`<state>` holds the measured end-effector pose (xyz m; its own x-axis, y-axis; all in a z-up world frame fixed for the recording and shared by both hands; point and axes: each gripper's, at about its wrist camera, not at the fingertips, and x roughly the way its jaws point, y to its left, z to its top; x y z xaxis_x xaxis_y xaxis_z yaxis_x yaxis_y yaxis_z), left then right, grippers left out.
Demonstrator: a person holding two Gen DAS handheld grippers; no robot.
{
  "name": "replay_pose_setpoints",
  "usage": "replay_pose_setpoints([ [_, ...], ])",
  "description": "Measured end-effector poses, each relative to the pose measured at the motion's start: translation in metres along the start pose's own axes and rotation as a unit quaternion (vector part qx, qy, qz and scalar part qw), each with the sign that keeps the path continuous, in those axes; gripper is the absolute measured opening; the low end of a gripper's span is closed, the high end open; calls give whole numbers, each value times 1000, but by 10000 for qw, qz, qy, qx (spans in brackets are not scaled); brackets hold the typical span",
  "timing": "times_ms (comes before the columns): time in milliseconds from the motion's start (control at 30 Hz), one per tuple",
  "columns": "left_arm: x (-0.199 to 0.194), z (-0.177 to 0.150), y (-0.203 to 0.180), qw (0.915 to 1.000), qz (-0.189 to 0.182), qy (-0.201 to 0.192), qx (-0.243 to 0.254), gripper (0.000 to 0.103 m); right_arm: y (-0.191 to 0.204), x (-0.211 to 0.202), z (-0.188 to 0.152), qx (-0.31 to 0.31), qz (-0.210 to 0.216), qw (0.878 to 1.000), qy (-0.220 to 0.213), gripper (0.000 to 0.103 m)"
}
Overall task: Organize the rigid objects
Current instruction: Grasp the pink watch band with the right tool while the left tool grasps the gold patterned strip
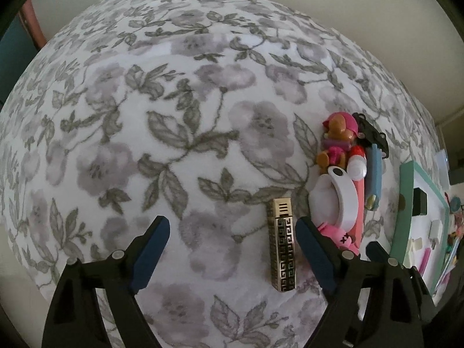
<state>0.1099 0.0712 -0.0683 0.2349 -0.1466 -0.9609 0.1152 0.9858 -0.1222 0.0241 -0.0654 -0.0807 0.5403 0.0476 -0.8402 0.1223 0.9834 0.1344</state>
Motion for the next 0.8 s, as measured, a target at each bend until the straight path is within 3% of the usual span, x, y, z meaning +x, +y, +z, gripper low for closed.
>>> replay_pose_setpoints([
  [67,1,-1,-4,10000,-29,22,61,81,-2,-1,1,47,21,10000,5,55],
  [200,4,-3,-9,9998,-59,89,160,76,-4,-3,1,132,103,9999,11,42],
  [367,12,-3,-19,9992,-78,183,349,63,-10,-6,1,301,247,9992,21,20],
  [467,17,-4,-25,9987,-93,256,434,51,-14,-6,0,385,309,9988,55,15],
  [700,24,-7,-37,9973,-238,347,593,18,-21,-12,-2,530,453,9975,74,15],
  [800,25,-7,-42,9972,-220,316,634,18,-25,-14,-3,601,509,9969,58,15],
])
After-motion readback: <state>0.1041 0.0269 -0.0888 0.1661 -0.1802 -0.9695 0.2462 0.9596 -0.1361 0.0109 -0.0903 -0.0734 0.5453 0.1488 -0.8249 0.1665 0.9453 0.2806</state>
